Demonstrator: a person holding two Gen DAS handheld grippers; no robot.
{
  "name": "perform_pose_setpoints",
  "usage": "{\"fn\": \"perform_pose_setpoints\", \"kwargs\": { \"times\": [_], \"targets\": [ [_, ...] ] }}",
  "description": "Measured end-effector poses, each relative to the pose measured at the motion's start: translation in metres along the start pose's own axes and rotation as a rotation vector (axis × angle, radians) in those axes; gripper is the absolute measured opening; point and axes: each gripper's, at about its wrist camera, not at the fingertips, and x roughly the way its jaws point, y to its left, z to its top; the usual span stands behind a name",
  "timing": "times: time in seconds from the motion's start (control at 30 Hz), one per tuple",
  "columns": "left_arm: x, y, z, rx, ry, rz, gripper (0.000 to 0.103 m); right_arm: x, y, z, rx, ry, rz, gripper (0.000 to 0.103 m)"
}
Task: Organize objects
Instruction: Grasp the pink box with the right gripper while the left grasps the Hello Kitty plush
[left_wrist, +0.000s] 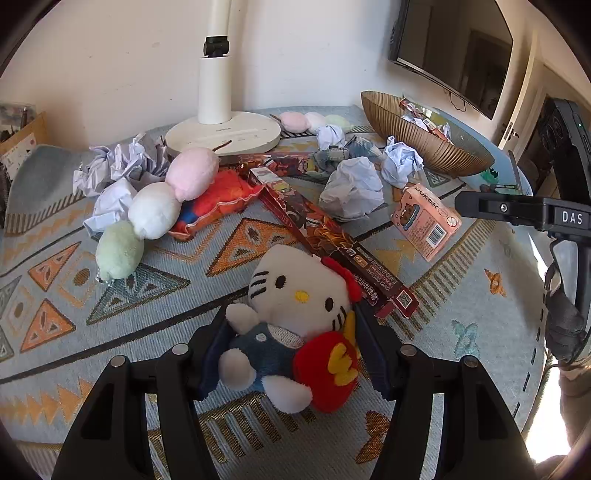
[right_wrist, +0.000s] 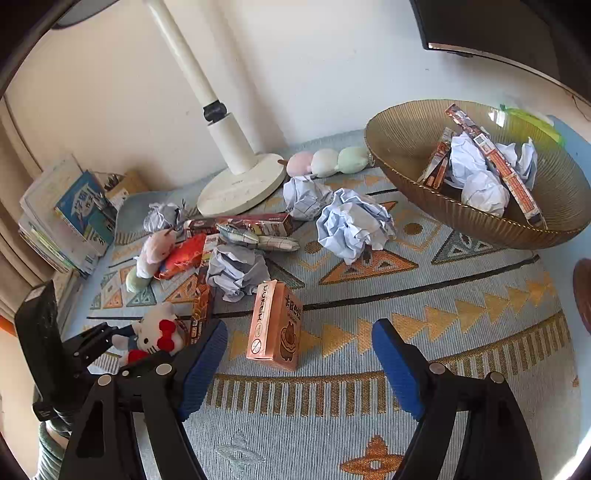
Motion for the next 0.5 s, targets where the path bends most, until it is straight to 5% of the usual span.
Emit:
{"fn": "perform_pose_setpoints", "kwargs": {
  "times": [0.33, 0.5],
  "targets": [
    [0.0, -0.001, 0.0, 0.004, -0.005, 0.003, 0.061, -0.004, -0.039, 0.0, 0.078, 0.001, -0.189, 0.079],
    [0.0, -0.002, -0.001, 0.004, -0.003, 0.006, 0.061, 0.004, -0.022, -0.006, 0.03, 0.028, -0.061, 0.079]
  ]
}}
